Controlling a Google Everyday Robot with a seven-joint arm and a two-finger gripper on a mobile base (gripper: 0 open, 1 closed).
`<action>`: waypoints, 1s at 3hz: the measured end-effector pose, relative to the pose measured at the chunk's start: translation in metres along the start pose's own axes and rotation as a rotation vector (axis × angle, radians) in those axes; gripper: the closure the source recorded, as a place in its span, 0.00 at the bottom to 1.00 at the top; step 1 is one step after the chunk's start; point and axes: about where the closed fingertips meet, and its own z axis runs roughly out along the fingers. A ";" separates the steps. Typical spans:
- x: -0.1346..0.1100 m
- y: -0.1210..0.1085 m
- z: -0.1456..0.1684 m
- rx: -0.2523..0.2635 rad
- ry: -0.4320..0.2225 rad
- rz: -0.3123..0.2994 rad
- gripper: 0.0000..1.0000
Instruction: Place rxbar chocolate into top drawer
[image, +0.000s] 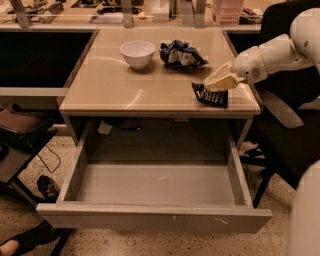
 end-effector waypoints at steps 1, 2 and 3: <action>-0.040 0.041 -0.030 0.054 0.017 -0.018 1.00; -0.072 0.090 -0.059 0.106 0.017 -0.034 1.00; -0.084 0.140 -0.075 0.130 0.014 -0.017 1.00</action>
Offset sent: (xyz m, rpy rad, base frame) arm -0.1614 0.0120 0.1483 -0.0523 -0.1341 -0.1255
